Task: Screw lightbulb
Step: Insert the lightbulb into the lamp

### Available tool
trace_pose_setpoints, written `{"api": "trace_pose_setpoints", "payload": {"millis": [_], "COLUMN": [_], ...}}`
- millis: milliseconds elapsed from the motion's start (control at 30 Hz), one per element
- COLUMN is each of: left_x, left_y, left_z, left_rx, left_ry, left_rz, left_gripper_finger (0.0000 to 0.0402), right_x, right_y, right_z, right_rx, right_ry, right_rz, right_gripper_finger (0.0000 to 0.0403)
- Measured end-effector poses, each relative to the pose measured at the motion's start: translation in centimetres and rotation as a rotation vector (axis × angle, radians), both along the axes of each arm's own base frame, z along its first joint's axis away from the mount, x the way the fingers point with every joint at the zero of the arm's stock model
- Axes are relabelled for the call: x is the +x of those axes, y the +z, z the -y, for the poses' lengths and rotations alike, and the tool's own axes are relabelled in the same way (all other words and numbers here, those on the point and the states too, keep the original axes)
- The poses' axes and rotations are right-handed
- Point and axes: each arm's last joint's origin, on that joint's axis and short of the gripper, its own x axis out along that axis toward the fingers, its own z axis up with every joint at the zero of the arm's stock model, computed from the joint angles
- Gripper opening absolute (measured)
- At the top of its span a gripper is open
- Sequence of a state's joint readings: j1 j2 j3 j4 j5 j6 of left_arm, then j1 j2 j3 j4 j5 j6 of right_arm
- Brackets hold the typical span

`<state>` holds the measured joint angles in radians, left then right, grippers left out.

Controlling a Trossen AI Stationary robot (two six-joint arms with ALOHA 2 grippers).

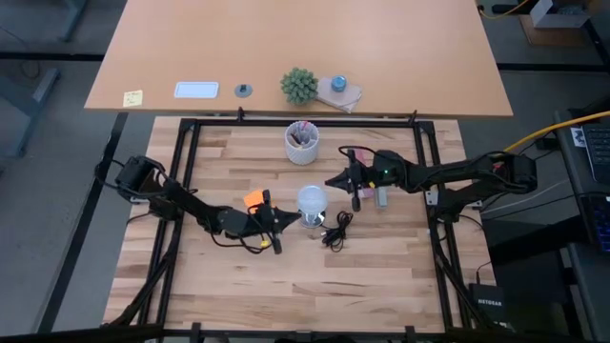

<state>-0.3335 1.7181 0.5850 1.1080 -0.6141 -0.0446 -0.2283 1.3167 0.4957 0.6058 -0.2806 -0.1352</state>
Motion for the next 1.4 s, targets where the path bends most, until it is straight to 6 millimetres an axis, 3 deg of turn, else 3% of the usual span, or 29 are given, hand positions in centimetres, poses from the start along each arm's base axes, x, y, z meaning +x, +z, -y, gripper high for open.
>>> {"api": "trace_pose_setpoints", "payload": {"millis": [900, 1400], "left_x": [0.2, 0.1], "left_y": [0.2, 0.1], "left_z": [-0.5, -1.2], "left_rx": [0.019, 0.014], "left_ry": [0.163, 0.313], "left_rz": [0.002, 0.001], "left_gripper_finger": [0.0001, 0.0001], "right_x": [-0.1, 0.3], "right_y": [-0.1, 0.0], "right_z": [-0.4, -2.9], "right_rx": [0.098, 0.094], "right_ry": [0.137, 0.240], "right_rz": [-0.013, -0.012], "right_gripper_finger": [0.0005, 0.0005]}}
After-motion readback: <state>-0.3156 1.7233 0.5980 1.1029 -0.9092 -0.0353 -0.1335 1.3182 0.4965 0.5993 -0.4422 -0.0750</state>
